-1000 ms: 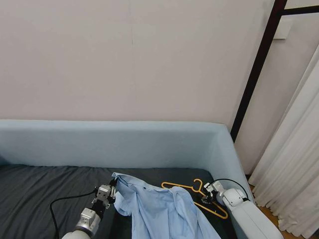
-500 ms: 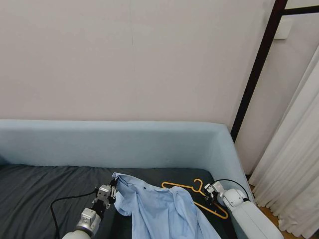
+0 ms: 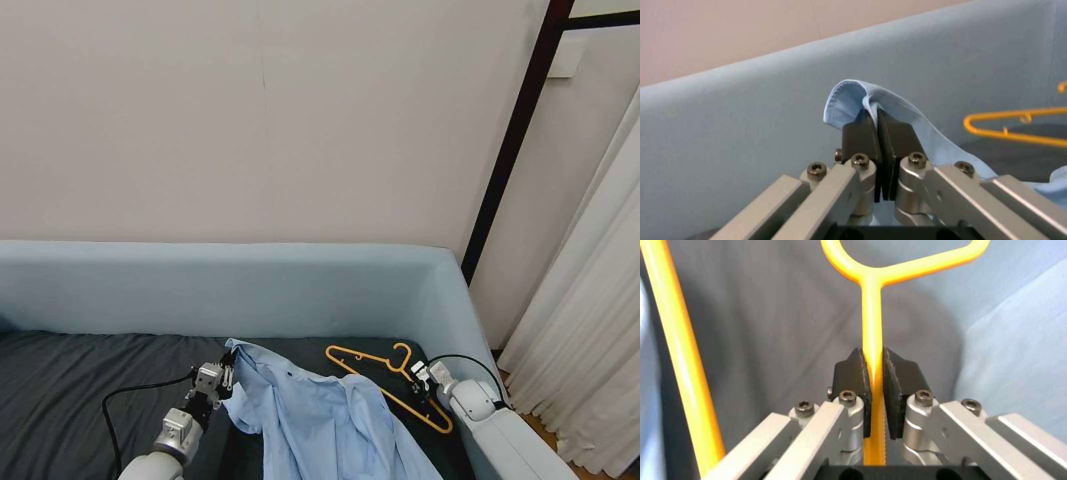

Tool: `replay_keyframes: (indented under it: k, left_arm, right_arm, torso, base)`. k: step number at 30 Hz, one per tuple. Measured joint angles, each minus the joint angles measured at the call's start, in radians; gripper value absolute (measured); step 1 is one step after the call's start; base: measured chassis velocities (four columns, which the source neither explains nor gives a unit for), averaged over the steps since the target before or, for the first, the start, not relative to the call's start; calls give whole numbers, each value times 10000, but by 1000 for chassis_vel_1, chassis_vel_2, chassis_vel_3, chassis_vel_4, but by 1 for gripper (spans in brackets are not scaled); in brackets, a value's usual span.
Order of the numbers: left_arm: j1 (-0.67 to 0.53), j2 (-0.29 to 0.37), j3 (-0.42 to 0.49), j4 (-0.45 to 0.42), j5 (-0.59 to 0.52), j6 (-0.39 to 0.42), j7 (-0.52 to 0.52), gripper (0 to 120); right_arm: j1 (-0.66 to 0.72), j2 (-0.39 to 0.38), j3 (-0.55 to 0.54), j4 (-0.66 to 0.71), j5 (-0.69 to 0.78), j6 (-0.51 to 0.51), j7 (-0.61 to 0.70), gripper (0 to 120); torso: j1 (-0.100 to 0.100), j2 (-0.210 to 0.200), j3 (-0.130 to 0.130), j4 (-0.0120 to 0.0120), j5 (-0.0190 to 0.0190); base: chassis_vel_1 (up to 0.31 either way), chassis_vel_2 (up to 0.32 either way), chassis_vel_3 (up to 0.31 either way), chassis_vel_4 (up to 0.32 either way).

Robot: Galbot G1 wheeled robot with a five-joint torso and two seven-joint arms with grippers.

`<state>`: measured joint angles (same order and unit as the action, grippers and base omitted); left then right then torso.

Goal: Pick up the clothes from the sofa and hang them on the clothes hanger.

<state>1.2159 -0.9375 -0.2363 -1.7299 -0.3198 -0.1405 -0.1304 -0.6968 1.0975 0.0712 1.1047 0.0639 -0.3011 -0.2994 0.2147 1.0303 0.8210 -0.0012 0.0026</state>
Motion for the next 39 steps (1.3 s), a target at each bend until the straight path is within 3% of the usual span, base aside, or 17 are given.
replay_keyframes:
  k: [7, 12, 15, 22, 27, 34, 39]
  left_arm:
    - [-195, 211, 220, 41, -133, 1, 6, 0]
    - [106, 331, -85, -145, -155, -8, 6, 0]
    - [43, 459, -50, -185, -266, 12, 35, 0]
    - [-183, 805, -11, -360, -572, 127, 154, 0]
    - [-185, 903, 12, -378, -609, 119, 313, 0]
    - [-182, 1099, 31, -710, -786, 31, 524, 0]
    - [-177, 1137, 56, -925, -818, 3, 604, 0]
  right_arm:
    - [-977, -593, 754, 1694, 497, 857, 580, 5]
    - [-1495, -854, 884, 2593, 639, 1559, 875, 5]
    - [-2026, -972, 1090, 3242, 453, 1812, 1003, 5]
    - [-3793, -1125, 1735, 5073, -1354, 2847, 1163, 5]
    - [-4585, -995, 1806, 5776, -2314, 2881, 1750, 5]
    - [-5560, -483, 1437, 6395, -4790, 2803, 3291, 5]
    - [-5778, -256, 1037, 6517, -5306, 2528, 3807, 5]
  torso:
    - [0, 0, -1, -9, 0]
    - [1, 0, 0, 11, 1]
    - [0, 0, -1, 5, 2]
    - [0, 1, -1, -2, 1]
    - [-1, 2, -1, 1, -1]
    - [-2, 2, -2, 0, 0]
    - [-2, 2, -1, 0, 0]
  base:
    - [0, 0, 0, 0]
    - [0, 0, 0, 0]
    - [0, 0, 0, 0]
    - [0, 0, 0, 0]
    - [0, 0, 0, 0]
    - [0, 0, 0, 0]
    - [0, 0, 0, 0]
